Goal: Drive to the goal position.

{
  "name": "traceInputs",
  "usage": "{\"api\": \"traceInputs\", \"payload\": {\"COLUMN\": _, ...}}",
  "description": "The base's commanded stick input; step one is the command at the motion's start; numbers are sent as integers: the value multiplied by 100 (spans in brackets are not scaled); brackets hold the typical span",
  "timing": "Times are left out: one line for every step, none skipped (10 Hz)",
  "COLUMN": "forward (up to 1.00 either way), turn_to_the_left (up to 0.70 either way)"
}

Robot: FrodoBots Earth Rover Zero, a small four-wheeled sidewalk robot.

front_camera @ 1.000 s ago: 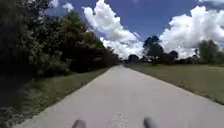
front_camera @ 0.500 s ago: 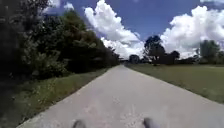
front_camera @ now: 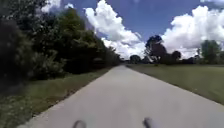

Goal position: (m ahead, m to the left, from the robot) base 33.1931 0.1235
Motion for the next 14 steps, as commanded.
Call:
{"api": "traceInputs", "payload": {"forward": 70, "turn_to_the_left": 2}}
{"api": "traceInputs", "payload": {"forward": 70, "turn_to_the_left": 2}}
{"api": "traceInputs", "payload": {"forward": 70, "turn_to_the_left": 2}}
{"api": "traceInputs", "payload": {"forward": 70, "turn_to_the_left": 2}}
{"api": "traceInputs", "payload": {"forward": 70, "turn_to_the_left": 2}}
{"api": "traceInputs", "payload": {"forward": 70, "turn_to_the_left": 2}}
{"api": "traceInputs", "payload": {"forward": 70, "turn_to_the_left": 2}}
{"api": "traceInputs", "payload": {"forward": 70, "turn_to_the_left": 2}}
{"api": "traceInputs", "payload": {"forward": 70, "turn_to_the_left": 2}}
{"api": "traceInputs", "payload": {"forward": 70, "turn_to_the_left": 2}}
{"api": "traceInputs", "payload": {"forward": 70, "turn_to_the_left": 2}}
{"api": "traceInputs", "payload": {"forward": 70, "turn_to_the_left": 2}}
{"api": "traceInputs", "payload": {"forward": 70, "turn_to_the_left": 2}}
{"api": "traceInputs", "payload": {"forward": 70, "turn_to_the_left": 2}}
